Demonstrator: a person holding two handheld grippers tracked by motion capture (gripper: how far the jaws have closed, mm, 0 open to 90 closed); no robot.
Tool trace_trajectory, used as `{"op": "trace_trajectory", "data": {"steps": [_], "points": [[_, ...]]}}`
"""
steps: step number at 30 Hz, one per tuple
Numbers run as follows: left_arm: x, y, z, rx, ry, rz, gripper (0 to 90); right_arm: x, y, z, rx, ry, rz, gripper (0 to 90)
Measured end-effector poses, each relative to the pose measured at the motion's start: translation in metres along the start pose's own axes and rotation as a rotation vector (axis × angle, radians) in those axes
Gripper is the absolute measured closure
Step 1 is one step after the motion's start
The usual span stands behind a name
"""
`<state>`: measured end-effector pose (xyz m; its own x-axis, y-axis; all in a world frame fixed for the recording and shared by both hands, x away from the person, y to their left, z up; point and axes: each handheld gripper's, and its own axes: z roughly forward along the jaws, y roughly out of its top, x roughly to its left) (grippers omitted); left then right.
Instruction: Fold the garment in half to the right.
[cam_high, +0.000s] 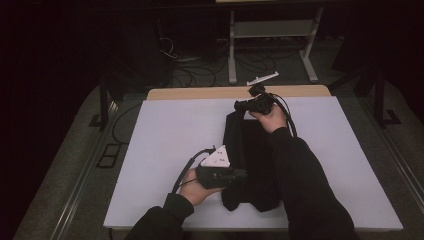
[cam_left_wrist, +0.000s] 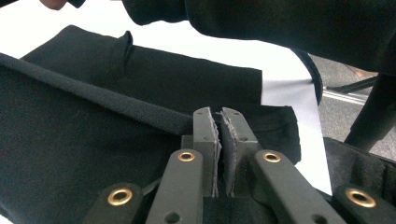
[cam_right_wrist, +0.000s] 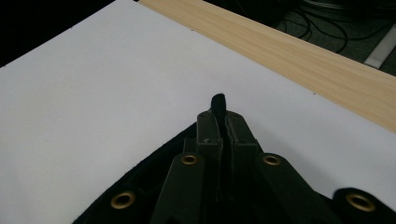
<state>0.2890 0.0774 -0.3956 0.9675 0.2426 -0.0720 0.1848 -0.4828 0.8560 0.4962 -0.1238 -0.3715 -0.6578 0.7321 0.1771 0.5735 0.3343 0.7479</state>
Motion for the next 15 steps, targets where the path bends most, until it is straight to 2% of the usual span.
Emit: {"op": "trace_trajectory", "data": {"steps": [15], "points": [[0.0,0.011,0.018,0.005,-0.033,0.009,83.6,-0.016,-0.013,-0.004,-0.011,-0.009,0.031,84.5]]}}
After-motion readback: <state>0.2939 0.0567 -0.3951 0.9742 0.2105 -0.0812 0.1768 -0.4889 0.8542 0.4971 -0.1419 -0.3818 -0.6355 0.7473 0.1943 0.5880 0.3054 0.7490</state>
